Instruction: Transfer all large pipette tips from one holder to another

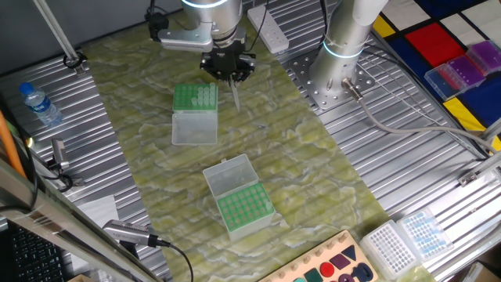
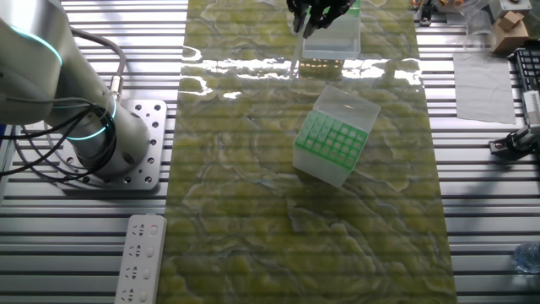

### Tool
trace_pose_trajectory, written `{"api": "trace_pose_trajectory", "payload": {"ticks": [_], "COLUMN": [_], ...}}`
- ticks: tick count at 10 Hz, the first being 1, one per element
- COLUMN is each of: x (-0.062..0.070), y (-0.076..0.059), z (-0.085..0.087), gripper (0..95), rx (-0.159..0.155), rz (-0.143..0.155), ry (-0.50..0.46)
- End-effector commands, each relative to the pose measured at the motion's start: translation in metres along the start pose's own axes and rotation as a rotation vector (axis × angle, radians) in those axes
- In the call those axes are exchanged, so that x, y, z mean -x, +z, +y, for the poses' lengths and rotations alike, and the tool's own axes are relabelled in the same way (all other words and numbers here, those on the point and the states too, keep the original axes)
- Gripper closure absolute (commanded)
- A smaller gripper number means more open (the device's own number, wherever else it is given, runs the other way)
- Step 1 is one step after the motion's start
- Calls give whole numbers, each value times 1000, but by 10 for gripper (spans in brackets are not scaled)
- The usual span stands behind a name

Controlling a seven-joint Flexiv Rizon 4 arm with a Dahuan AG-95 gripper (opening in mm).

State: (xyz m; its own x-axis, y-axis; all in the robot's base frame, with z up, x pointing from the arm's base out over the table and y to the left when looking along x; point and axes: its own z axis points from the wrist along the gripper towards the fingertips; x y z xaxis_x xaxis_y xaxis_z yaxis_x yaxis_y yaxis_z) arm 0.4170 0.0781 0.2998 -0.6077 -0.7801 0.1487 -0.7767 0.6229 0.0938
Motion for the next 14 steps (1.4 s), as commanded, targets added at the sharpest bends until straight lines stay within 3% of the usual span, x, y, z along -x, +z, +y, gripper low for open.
{"api": "trace_pose_trajectory", "payload": {"ticks": [1, 2, 3, 4, 7, 9, 10, 11, 14], "x": [0, 0, -7, -23, -52, -65, -68, -74, -69], "y": [0, 0, -4, -11, -20, -25, -25, -21, 0], "z": [0, 0, -12, -37, -77, -99, -104, -120, -142], "gripper": [950, 950, 950, 950, 950, 950, 950, 950, 950], "rx": [-2, -4, -2, 5, 2, -25, -30, -31, -31], "rz": [-1, 0, 2, 1, 2, 22, 17, 11, 3], "ry": [33, 33, 31, 30, 18, -39, -45, -28, -1]}}
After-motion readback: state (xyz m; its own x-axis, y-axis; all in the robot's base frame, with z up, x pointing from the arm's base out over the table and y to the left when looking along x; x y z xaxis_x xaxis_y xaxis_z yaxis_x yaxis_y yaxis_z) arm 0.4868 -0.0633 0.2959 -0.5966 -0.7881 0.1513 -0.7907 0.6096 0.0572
